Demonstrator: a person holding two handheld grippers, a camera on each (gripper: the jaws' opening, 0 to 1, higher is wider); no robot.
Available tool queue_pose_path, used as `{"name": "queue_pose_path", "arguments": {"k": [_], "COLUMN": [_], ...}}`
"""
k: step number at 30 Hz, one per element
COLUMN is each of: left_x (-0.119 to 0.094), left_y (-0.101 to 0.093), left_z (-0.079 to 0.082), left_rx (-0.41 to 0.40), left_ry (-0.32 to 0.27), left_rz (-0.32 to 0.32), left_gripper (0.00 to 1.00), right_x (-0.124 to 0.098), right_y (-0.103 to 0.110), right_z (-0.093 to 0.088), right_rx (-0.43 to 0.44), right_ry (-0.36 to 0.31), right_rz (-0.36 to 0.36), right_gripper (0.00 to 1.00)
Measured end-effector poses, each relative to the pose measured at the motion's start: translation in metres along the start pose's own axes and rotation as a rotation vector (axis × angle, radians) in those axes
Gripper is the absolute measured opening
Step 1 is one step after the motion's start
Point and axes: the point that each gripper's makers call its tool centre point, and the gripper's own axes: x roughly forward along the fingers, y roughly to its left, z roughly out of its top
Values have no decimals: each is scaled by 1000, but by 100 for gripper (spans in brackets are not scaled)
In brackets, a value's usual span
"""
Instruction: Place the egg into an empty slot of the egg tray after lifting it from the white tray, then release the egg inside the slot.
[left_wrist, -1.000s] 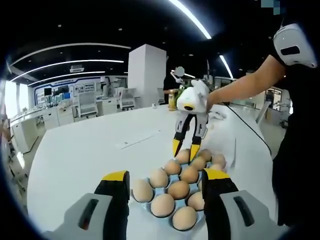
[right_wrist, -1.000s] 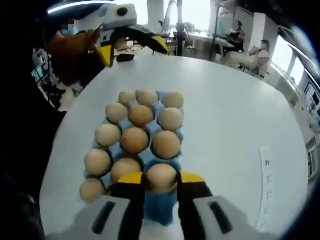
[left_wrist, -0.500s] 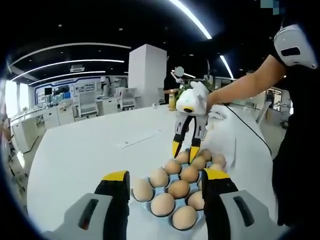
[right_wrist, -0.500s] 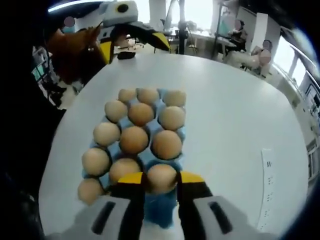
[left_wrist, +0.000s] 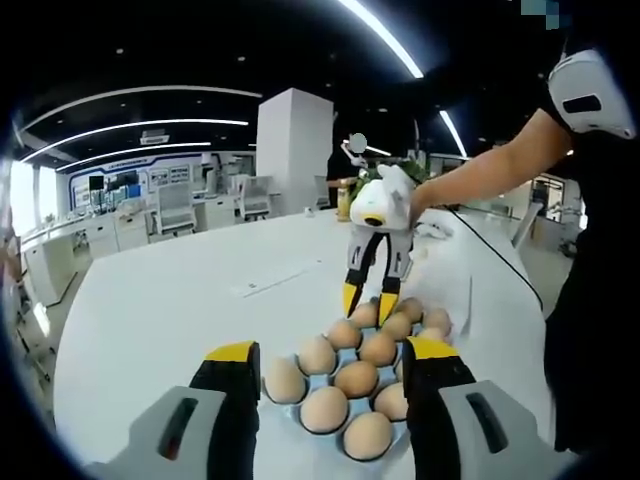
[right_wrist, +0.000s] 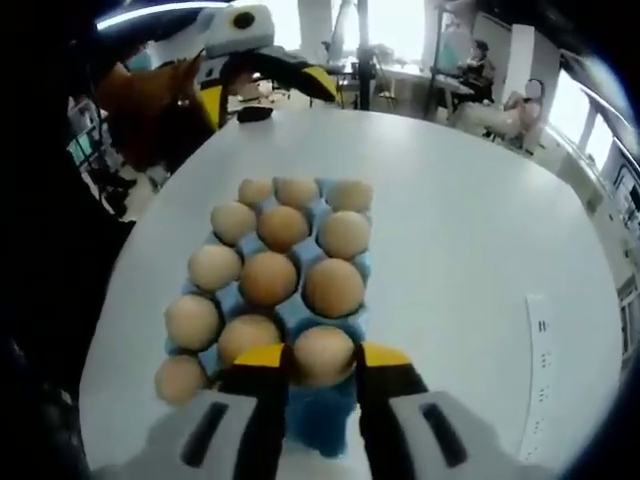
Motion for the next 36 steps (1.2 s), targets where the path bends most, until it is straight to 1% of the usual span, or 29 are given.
{"name": "queue_pose_path", "arguments": {"k": [4,7,12,16,18,22,24,25,31,36], "left_x": [0,1,4,5,5,5,6,6,8,11], "left_y": [0,-1,-2,-2,-2,-2,-3,-3,-4,-6], "left_z": [1,1,3,3,3,3,4,5,5,5], "left_rx": [0,0,5,4,4,7,9,11,12,13], "left_ry": [0,-1,-1,-1,-1,3,2,1,1,2], "left_rz": [0,-2,-9,-9,-11,-12,-13,-15,-19,-26], "left_gripper": [58,58,58,58,58,58,58,58,58,58], "right_x": [-5,-11,-19,-25,-28,-36,-38,-42,-54,-62], "right_y": [-1,-2,-4,0,1,0,1,1,3,5], "right_z": [-2,-3,-10,-18,-20,-31,-33,-39,-60,-72], "right_rx": [9,14,32,43,55,79,86,99,147,174], "right_ry": [-4,-10,-9,-3,-11,-16,-17,-16,-5,-10], "right_rz": [-10,-18,-33,-40,-44,-66,-67,-81,-105,-126], "right_gripper": [30,30,30,30,30,30,30,30,29,29]}}
